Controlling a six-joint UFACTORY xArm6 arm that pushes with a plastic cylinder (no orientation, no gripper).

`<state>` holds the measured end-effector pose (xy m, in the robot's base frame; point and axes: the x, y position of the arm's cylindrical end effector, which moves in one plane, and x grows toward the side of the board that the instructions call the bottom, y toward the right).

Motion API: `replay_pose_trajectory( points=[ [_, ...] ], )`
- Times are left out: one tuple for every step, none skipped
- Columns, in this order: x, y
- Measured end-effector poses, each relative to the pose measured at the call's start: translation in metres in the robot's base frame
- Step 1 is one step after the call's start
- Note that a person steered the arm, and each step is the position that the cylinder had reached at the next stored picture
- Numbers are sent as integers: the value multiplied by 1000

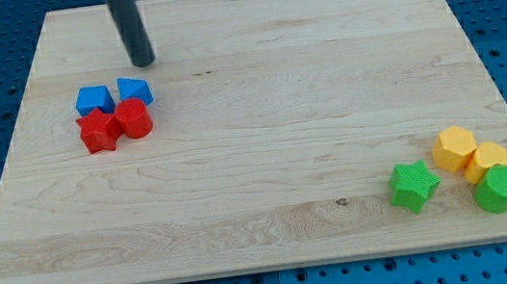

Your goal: Move the green star to the group of blocks

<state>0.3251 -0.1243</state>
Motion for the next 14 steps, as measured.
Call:
replay_pose_trajectory(
  points=[
    [34,72],
    [90,140],
    [145,169],
    [208,169],
    [265,185],
    [280,199],
    [277,207],
    [271,257],
    [271,303],
    [271,320],
    [273,285],
    [274,232],
    [259,219],
    [252,219]
  ],
)
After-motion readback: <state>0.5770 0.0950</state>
